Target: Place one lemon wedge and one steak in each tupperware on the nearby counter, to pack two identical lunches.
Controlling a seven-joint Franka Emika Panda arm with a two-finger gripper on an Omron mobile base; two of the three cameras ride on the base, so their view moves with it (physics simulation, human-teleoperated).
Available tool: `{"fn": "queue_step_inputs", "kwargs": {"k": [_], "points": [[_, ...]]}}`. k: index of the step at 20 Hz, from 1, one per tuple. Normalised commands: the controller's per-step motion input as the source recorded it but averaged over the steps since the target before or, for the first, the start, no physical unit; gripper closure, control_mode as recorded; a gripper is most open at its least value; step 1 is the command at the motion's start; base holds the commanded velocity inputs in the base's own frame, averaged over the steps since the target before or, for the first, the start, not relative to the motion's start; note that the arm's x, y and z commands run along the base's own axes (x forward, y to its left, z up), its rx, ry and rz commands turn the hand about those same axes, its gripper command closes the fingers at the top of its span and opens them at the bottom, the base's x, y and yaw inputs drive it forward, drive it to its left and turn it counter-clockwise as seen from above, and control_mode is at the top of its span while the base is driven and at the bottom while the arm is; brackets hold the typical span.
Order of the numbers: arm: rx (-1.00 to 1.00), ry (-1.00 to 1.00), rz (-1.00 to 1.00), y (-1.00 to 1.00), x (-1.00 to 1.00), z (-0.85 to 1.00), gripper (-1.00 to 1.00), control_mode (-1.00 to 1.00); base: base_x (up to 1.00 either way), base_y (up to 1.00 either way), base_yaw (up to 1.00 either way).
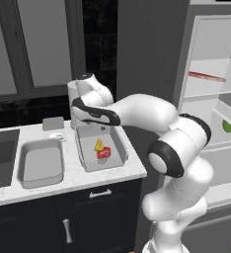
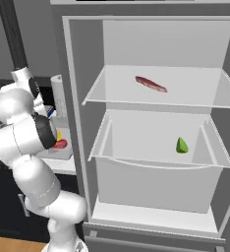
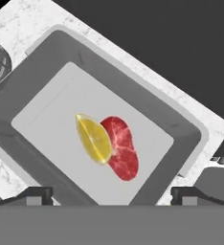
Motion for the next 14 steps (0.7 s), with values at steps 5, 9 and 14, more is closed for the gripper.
{"fn": "queue_step_inputs", "kwargs": {"k": [5,9,14], "points": [[0.00,0.00,0.02,0.00,-1.00,0.06,-1.00,-1.00,0.00,0.00,0.00],[0.00,0.00,0.12,-0.06,-1.00,-0.21,-1.00,-1.00,0.00,0.00,0.00],[-0.02,0.01,0.12,-0.02,-1.00,-0.27,-1.00,-1.00,0.00,0.00,0.00]]}}
